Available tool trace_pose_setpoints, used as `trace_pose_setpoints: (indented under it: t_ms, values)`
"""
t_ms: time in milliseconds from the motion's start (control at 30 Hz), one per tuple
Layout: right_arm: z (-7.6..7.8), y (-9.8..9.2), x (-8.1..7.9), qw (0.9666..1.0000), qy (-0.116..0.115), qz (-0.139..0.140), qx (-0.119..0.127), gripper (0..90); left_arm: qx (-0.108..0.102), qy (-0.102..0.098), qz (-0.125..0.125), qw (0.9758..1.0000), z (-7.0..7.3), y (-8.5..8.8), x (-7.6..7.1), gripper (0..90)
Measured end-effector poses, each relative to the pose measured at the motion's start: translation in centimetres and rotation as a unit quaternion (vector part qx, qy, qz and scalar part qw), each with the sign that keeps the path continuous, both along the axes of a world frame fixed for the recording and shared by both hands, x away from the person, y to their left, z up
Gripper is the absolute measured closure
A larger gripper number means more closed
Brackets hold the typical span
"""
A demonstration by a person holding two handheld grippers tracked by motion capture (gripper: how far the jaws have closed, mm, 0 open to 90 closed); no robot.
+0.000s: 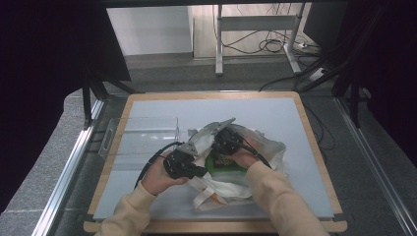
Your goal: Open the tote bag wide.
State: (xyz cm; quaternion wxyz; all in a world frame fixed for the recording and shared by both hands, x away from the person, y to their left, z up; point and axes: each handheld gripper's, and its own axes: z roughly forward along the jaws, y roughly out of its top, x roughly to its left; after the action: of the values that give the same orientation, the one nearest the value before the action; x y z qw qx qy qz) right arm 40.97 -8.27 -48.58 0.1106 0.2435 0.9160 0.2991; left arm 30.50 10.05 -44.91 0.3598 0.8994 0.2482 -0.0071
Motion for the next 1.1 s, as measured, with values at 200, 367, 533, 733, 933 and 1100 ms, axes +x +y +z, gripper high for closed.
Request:
trace_pose_setpoints:
  t_ms: [200,367,533,733,933,1100]
  values:
    - [0.3,0.0,0.8,0.9999,-0.013,-0.003,-0.010,89.3,-0.001,0.006,-0.004,1.0000,-0.2,0.2,-0.1,89.5]
    - [0.4,0.1,1.2,0.9996,-0.023,-0.012,-0.015,89.3,0.000,0.009,-0.004,0.9999,-0.4,0.2,-0.1,89.5]
    - [0.3,0.3,1.4,0.9991,-0.032,-0.022,-0.016,89.3,0.001,0.014,-0.004,0.9999,-0.6,0.2,-0.1,89.5]
    - [0.4,0.1,1.9,0.9992,-0.029,-0.027,-0.007,89.2,0.000,0.020,-0.006,0.9998,-0.9,0.2,0.0,89.4]
    - [0.9,-0.8,0.4,0.9996,-0.020,-0.018,-0.011,89.2,0.000,0.020,-0.005,0.9998,-1.1,0.4,0.2,89.3]
    - [1.6,-2.4,-1.4,0.9984,-0.020,-0.027,-0.046,89.2,0.005,0.022,-0.004,0.9997,-1.1,0.5,0.2,89.2]
